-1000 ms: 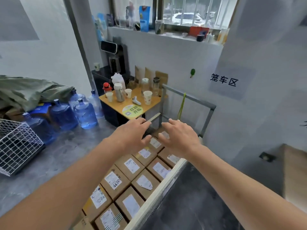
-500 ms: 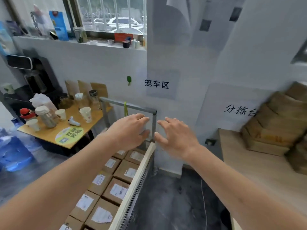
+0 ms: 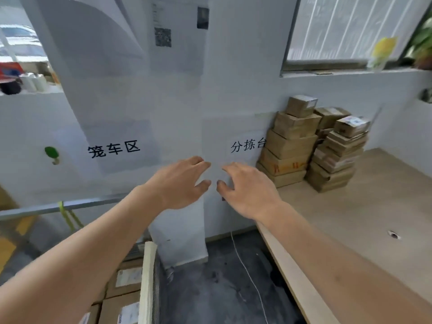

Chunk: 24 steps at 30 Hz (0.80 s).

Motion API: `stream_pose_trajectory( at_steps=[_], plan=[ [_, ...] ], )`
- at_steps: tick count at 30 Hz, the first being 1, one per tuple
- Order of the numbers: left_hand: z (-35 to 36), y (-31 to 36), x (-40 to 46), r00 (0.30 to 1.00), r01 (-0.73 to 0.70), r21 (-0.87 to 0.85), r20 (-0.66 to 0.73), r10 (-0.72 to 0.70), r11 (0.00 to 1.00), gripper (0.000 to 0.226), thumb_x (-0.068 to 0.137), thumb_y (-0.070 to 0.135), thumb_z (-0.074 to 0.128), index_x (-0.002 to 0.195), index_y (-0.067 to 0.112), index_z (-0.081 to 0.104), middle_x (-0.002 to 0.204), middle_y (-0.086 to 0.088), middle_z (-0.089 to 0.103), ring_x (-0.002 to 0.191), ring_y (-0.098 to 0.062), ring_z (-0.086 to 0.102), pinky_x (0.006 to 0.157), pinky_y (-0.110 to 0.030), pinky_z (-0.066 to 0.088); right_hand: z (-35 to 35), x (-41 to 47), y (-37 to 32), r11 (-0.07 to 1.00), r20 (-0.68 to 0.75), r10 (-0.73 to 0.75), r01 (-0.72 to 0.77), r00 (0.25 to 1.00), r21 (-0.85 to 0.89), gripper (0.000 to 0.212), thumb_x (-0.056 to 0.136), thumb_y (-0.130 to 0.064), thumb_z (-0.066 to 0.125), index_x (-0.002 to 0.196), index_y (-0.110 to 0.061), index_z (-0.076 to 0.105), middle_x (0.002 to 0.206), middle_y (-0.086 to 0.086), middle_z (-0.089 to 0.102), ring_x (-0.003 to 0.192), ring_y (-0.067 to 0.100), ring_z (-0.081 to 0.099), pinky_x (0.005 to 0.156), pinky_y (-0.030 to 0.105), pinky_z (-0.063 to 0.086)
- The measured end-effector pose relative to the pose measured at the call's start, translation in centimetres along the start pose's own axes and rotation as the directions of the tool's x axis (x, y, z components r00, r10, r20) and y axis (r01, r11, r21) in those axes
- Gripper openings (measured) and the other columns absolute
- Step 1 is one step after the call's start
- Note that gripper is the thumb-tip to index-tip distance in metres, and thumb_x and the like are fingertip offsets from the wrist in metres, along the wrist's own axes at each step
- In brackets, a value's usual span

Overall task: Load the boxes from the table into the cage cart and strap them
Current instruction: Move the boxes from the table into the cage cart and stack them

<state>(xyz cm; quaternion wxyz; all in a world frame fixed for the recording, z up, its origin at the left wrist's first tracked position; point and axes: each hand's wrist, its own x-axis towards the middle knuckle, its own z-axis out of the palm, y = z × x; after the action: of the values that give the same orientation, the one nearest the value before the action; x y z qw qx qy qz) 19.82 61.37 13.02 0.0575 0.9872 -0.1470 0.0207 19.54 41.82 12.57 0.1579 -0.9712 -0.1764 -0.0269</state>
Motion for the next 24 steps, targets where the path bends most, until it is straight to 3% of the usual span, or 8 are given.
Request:
stream_pose_trajectory(
  at_steps=[10, 16, 24],
  plan=[
    [-0.3, 6.4, 15.3, 0.964, -0.268, 0.005, -0.003, 0.268, 0.964, 0.051, 0.107, 0.049, 0.04, 0.152, 0.024, 0.043, 0.153, 0.006, 0.043, 0.136, -0.022, 0.049, 0.107, -0.043, 0.045, -4.5, 4.0, 10.3, 0.966, -0.123, 0.252, -0.258, 0.96, -0.035, 0.052, 0.104, -0.049, 0.046, 0.149, -0.021, 0.052, 0.147, 0.005, 0.054, 0.136, 0.026, 0.048, 0.108, 0.043, 0.044],
    [0.8, 12.5, 25.5, 0.938, -0.346, -0.036, -0.043, 0.345, 0.937, 0.056, 0.107, 0.045, 0.046, 0.158, 0.023, 0.04, 0.158, 0.007, 0.04, 0.138, -0.02, 0.047, 0.106, -0.034, 0.042, -6.4, 7.6, 19.8, 0.942, -0.154, 0.32, -0.331, 0.935, -0.053, 0.051, 0.105, -0.051, 0.044, 0.146, -0.023, 0.053, 0.148, 0.006, 0.052, 0.137, 0.028, 0.047, 0.109, 0.046, 0.044],
    [2.4, 18.0, 37.1, 0.923, -0.385, -0.084, -0.015, 0.385, 0.919, 0.058, 0.107, 0.049, 0.045, 0.159, 0.026, 0.036, 0.162, 0.007, 0.036, 0.142, -0.018, 0.044, 0.11, -0.036, 0.043, -7.8, 12.2, 31.3, 0.899, -0.171, 0.425, -0.436, 0.889, -0.032, 0.058, 0.103, -0.056, 0.041, 0.152, -0.026, 0.047, 0.16, 0.004, 0.043, 0.149, 0.026, 0.038, 0.116, 0.048, 0.04]
  ],
)
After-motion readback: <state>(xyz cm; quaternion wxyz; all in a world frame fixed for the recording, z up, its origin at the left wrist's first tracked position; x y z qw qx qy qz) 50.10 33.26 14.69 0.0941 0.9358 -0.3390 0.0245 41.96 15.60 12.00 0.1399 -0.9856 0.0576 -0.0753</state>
